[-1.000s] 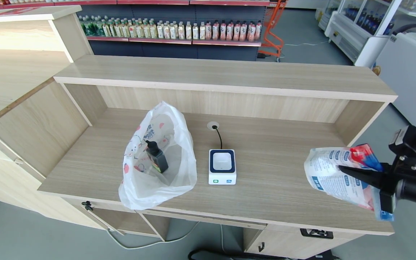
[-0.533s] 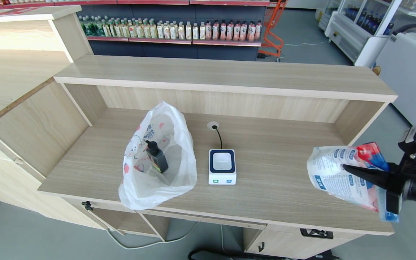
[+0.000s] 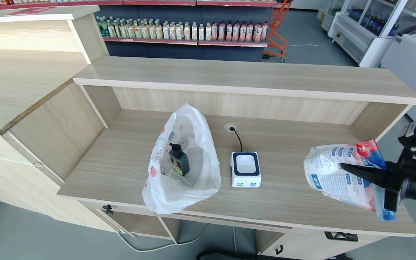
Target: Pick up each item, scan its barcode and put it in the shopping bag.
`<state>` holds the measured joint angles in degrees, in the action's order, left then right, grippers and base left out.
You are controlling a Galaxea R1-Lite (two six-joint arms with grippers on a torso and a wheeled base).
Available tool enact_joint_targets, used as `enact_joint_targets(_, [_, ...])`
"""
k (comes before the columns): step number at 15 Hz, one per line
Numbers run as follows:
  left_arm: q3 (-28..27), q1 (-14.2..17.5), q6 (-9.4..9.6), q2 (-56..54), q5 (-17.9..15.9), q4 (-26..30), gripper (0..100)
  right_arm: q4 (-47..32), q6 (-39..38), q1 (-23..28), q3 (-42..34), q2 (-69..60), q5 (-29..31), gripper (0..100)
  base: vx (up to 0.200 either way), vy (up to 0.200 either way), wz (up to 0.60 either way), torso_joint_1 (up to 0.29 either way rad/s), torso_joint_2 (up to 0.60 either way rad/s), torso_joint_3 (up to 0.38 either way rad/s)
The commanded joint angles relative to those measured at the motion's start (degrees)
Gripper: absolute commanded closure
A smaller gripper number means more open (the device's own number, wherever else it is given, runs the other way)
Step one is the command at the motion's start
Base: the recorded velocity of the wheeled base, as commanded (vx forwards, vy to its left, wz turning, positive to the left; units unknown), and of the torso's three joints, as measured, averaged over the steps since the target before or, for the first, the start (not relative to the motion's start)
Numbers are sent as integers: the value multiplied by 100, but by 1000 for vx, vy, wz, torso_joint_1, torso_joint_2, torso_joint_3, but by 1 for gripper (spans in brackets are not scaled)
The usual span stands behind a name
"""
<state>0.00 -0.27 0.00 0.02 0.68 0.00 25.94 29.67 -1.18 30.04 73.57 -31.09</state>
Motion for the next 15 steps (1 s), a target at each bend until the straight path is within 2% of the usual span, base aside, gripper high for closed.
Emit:
enact_joint_targets(1, [0,0,0,-2,2,0,0,34,39,57,169,325,32,100,0,200,0,-2,7,2])
enact_joint_targets(7, [0,0,35,-2,2,0,0,746,355,118,776,1546,-12,100,0,0,0,0,0,0])
enact_joint_targets(12, [0,0,18,-2,11,0,0,1062,742,74,863,2214,-170,100,200,0,0,-2,-1,8])
enact_joint_targets(13, [0,0,79,-2,2,0,0,1132,847,48,943,2372,-170,100,0,0,0,0,0,0])
enact_joint_targets(15, [0,0,44,-2,11,0,0,1168,935,13,1004,2478,-187,100,0,0,0,0,0,0])
